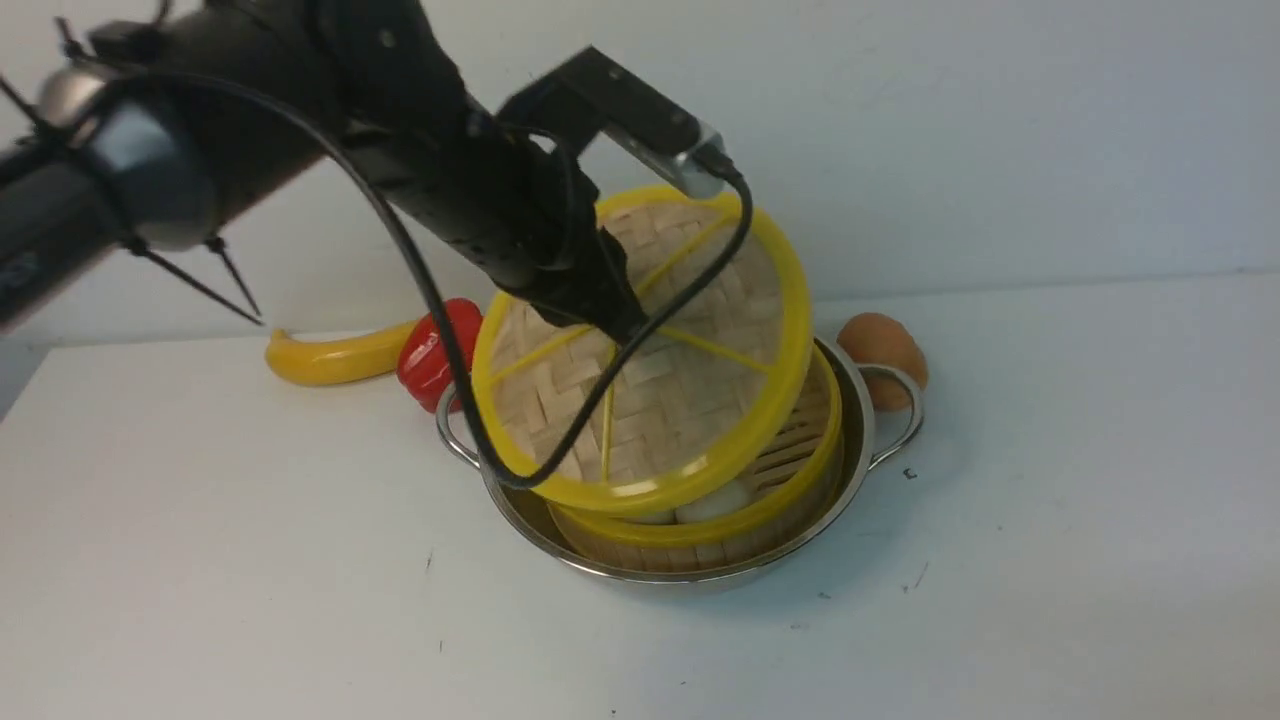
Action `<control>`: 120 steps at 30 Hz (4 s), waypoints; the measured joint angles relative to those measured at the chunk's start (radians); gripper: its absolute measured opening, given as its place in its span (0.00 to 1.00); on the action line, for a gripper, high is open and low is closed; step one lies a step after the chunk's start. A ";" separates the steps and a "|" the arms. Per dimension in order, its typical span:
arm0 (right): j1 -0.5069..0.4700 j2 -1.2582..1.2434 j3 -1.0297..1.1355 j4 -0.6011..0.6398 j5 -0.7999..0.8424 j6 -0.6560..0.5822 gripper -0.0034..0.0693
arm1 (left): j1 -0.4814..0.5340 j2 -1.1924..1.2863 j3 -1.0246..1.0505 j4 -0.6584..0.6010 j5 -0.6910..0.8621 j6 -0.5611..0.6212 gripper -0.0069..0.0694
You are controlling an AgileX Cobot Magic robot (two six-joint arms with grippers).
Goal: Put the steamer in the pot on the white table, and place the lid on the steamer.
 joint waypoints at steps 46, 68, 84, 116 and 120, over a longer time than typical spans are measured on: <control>0.000 0.000 0.000 0.000 0.000 0.000 0.38 | -0.058 0.187 -0.040 0.073 -0.146 -0.076 0.24; 0.000 0.000 0.000 0.000 0.000 0.000 0.38 | -0.040 0.181 -0.042 0.155 -0.107 -0.200 0.24; 0.000 -0.003 0.000 0.000 0.000 0.000 0.38 | -0.028 0.167 -0.200 0.102 -0.053 -0.148 0.97; 0.000 -0.003 0.000 0.000 0.000 0.000 0.38 | -0.014 -0.312 -0.171 -0.036 -0.207 -0.309 0.21; 0.000 -0.003 0.000 0.000 0.000 0.000 0.38 | 0.023 -0.552 0.057 -0.008 -0.227 -0.306 0.21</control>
